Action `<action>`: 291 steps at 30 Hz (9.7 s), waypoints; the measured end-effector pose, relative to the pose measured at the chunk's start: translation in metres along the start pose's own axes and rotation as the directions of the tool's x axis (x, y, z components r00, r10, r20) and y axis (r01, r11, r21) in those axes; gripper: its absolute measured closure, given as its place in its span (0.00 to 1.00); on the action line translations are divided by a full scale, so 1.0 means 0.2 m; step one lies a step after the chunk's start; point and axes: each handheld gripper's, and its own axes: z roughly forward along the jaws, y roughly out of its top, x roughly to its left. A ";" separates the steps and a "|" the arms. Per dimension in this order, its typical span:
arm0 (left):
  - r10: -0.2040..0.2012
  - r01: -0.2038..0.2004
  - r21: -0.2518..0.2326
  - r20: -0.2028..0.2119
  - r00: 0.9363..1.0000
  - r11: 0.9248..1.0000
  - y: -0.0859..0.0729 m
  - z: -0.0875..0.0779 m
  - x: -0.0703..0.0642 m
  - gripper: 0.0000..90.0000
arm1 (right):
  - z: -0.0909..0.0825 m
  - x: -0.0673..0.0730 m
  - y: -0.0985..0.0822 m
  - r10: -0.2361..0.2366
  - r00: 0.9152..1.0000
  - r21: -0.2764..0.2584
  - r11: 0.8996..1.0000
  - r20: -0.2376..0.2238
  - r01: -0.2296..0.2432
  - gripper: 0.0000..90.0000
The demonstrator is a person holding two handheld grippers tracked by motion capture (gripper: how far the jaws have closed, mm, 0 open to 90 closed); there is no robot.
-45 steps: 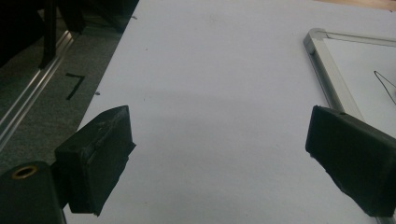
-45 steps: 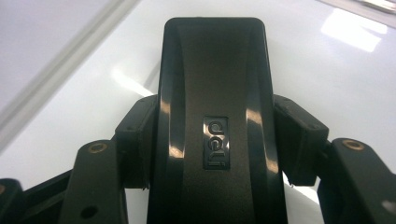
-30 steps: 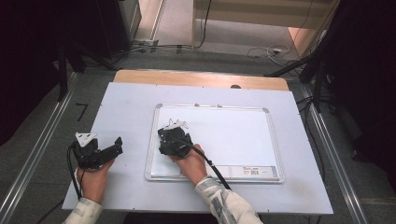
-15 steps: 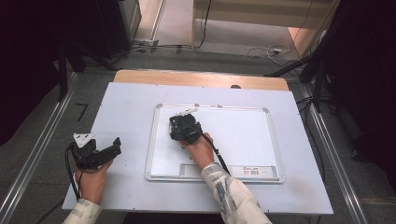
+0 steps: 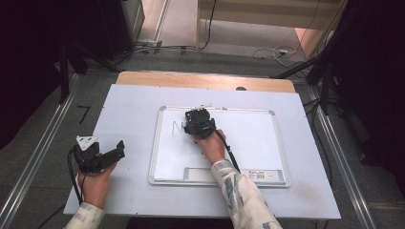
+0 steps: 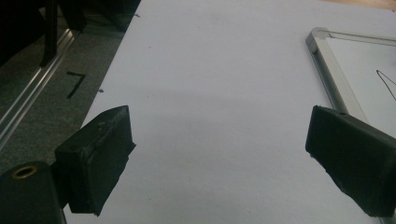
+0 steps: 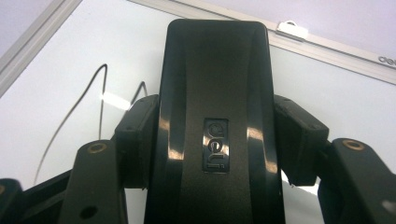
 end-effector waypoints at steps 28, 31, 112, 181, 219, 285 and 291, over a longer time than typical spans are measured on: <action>-0.002 0.002 -0.009 0.009 1.000 1.000 0.00 -0.01 0.01 0.09 | 0.07 0.30 0.07 -0.039 0.999 -0.015 0.999 -0.037 0.039 0.41; -0.001 0.001 -0.009 0.008 1.000 1.000 0.00 0.00 0.01 0.09 | 0.06 0.33 0.05 -0.046 0.998 -0.011 0.999 -0.045 0.046 0.40; -0.015 0.016 -0.012 0.017 1.000 1.000 0.00 -0.03 0.04 0.09 | 0.14 0.34 0.16 -0.051 0.997 -0.006 0.999 -0.053 0.051 0.40; 0.018 -0.018 0.003 0.018 1.000 1.000 0.00 0.02 -0.01 0.09 | 0.04 0.07 0.04 -0.013 0.999 -0.017 1.000 -0.033 0.013 0.41; 0.022 -0.022 0.004 0.012 1.000 1.000 0.00 0.01 -0.01 0.09 | -0.08 0.24 -0.11 -0.052 0.992 -0.021 0.999 -0.113 0.049 0.42; 0.032 -0.033 0.007 0.013 0.999 0.999 0.00 0.02 -0.04 0.09 | -0.52 -0.34 -0.34 0.074 0.997 -0.113 0.991 -0.023 -0.077 0.41; 0.033 -0.033 0.007 0.014 0.999 0.999 0.00 0.02 -0.04 0.09 | -0.53 -0.36 -0.36 0.082 0.997 -0.115 0.990 -0.015 -0.083 0.41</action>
